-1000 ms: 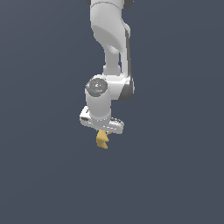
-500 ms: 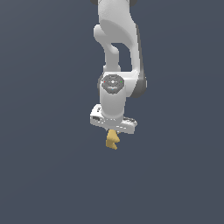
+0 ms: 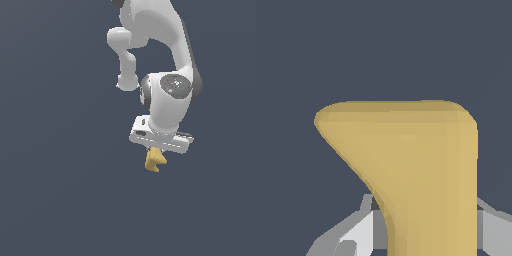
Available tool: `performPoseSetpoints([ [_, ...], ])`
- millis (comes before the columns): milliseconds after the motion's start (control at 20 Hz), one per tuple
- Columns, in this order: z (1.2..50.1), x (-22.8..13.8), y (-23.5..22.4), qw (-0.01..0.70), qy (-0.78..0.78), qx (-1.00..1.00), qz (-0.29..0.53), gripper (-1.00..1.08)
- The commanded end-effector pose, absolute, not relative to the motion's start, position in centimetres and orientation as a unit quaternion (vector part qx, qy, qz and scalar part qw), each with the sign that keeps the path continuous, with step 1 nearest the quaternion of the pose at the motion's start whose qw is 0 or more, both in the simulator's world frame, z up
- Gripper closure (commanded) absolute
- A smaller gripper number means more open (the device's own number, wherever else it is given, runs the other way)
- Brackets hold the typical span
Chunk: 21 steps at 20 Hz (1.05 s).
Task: Pick up the object and move it to a goal position.
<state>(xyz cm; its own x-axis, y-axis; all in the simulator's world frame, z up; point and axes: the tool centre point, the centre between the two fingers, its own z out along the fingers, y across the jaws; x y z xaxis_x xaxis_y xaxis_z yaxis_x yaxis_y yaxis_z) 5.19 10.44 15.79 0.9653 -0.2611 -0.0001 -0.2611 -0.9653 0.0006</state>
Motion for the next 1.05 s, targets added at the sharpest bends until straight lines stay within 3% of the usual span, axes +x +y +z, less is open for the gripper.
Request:
performPoseSetpoints([
  [0, 17.0, 5.8, 13.1, 0.0, -0.132, 0.991, 0.0, 1.08],
  [450, 19.7, 7.6, 19.3, 0.0, -0.132, 0.991, 0.0, 1.08],
  [1000, 20.5, 8.3, 21.2, 0.0, -0.132, 0.991, 0.0, 1.08],
])
